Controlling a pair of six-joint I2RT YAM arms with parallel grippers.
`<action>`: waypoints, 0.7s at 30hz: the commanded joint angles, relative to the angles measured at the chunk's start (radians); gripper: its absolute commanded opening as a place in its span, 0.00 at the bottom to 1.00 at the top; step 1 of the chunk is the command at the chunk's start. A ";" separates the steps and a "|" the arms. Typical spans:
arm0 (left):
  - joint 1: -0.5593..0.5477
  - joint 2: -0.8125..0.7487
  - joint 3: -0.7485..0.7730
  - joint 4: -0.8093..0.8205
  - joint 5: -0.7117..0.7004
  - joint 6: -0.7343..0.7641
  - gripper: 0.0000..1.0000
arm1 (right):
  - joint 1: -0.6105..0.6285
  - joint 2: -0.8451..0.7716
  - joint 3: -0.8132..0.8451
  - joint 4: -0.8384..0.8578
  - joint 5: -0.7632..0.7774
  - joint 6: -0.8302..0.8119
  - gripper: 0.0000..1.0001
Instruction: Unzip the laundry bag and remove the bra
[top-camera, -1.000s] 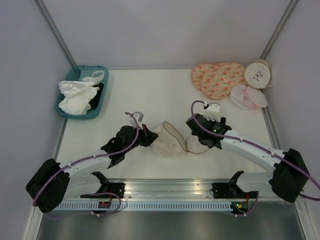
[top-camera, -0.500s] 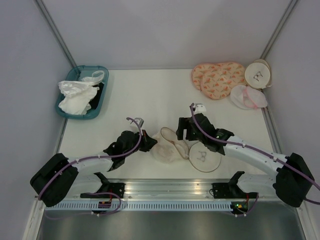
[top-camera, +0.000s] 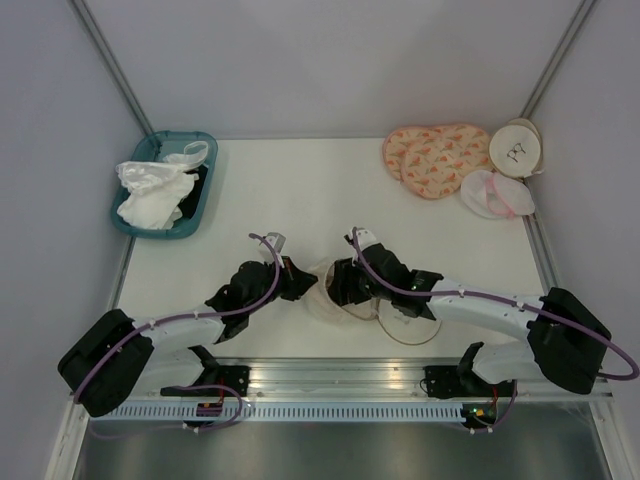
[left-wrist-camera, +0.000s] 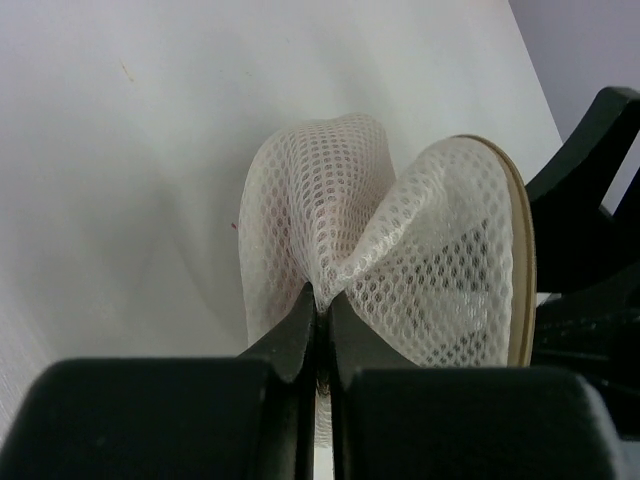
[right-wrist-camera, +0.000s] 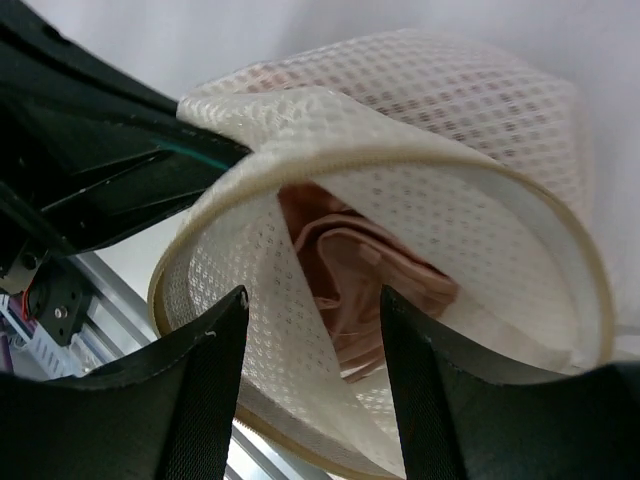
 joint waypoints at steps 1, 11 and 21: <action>0.002 -0.013 0.016 0.072 0.024 -0.042 0.02 | 0.050 0.034 0.026 0.062 -0.004 0.026 0.61; 0.002 -0.080 0.008 0.040 0.029 -0.045 0.02 | 0.094 0.123 0.098 -0.099 0.352 0.015 0.65; 0.002 -0.116 -0.009 0.021 0.029 -0.045 0.02 | 0.094 0.076 0.070 -0.130 0.480 0.007 0.66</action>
